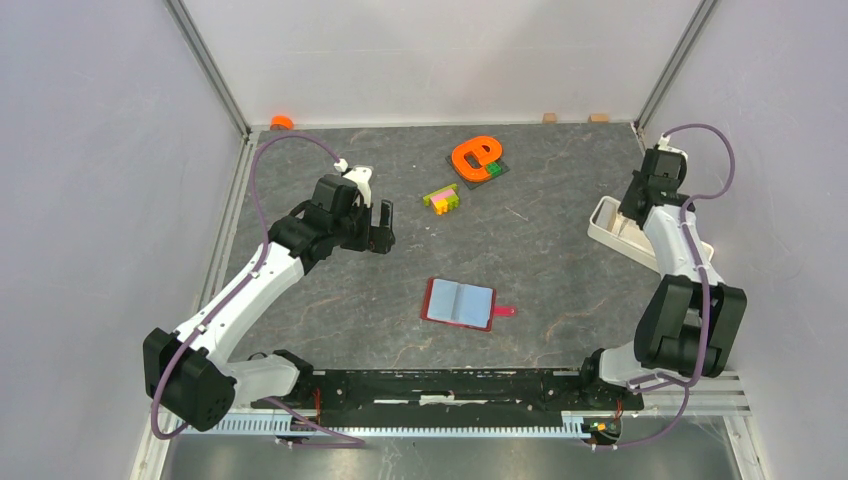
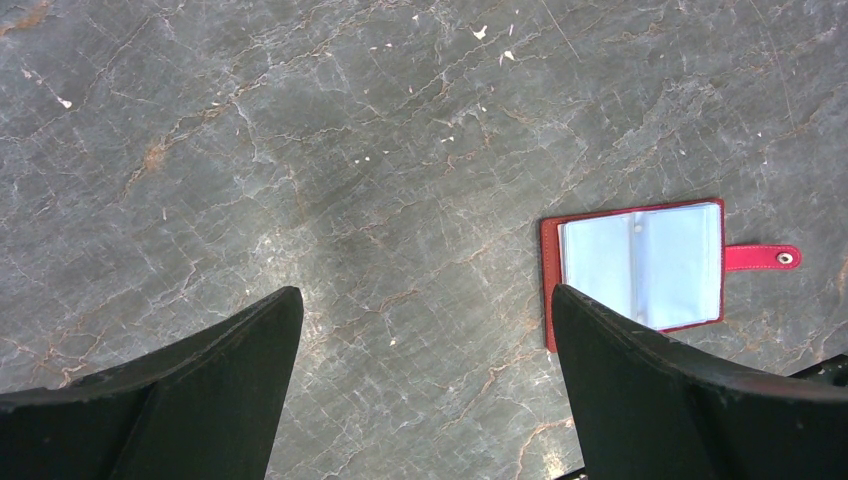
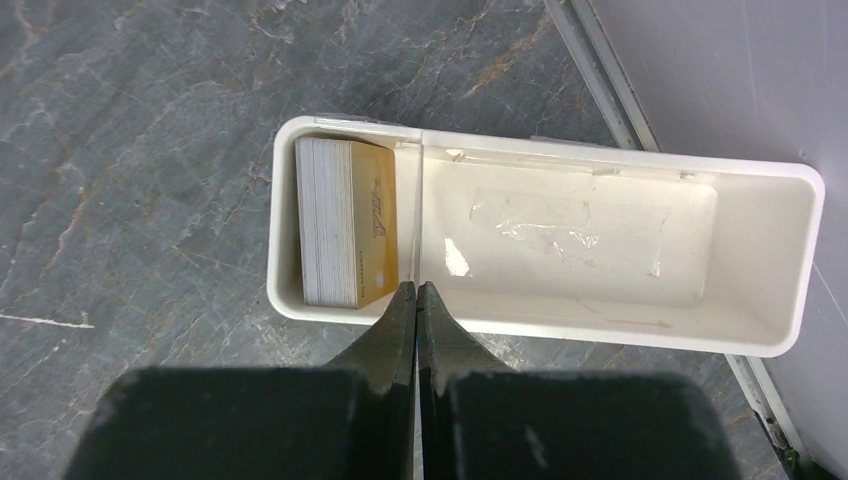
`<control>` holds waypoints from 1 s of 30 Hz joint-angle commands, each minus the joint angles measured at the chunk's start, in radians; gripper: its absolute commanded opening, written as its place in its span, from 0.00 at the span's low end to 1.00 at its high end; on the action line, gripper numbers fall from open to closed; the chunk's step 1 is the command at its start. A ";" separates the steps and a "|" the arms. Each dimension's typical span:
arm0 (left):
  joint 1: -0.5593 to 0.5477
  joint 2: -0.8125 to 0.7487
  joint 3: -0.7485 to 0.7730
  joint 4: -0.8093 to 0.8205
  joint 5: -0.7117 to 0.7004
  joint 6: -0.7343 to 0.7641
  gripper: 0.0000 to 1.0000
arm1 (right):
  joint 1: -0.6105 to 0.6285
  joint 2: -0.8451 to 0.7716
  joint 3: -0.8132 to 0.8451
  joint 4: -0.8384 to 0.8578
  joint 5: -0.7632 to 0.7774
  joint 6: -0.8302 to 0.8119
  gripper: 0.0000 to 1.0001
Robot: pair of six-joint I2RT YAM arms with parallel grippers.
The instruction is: Put the credit cards into the card holder
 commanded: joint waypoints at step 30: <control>0.005 -0.012 -0.002 0.028 0.012 0.038 1.00 | -0.004 0.165 0.023 0.132 -0.181 -0.060 0.87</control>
